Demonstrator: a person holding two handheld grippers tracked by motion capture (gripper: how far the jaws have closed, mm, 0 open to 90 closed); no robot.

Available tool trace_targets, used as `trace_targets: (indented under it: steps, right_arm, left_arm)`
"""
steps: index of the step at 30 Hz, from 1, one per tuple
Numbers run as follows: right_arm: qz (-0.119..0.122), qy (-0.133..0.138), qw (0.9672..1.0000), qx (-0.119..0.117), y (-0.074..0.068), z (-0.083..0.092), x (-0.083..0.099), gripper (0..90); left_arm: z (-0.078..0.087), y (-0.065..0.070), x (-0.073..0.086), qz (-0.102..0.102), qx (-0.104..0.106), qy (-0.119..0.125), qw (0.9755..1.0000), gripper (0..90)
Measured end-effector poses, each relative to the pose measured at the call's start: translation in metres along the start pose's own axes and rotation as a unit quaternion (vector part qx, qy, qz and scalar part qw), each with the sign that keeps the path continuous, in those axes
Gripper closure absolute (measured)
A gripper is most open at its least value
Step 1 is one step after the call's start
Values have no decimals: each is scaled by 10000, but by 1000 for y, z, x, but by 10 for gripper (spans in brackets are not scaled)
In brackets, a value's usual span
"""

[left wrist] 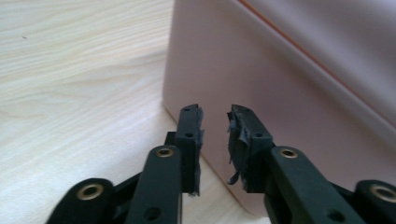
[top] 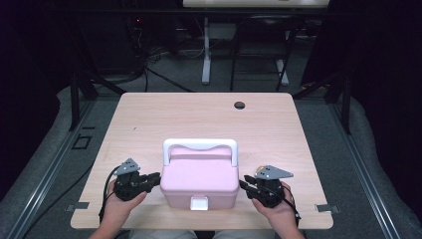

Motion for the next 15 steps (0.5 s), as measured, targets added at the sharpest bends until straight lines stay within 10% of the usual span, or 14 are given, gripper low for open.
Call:
trace_targets:
  steps: [15]
  right_arm:
    - [-130, 234, 9993, 242, 19, 9, 0, 567]
  left_arm:
    - [24, -11, -4, 67, -137, 239, 9996, 579]
Point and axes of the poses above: each handheld gripper's, and its own axes: z roughly backward along the jaws, x roughly out of its underside, y roughly to its right, the point moved 2 cm from there along -z, roughly forward along the jaws, and after that the axes turned 9 degrees about x, right-handed, at the moved point
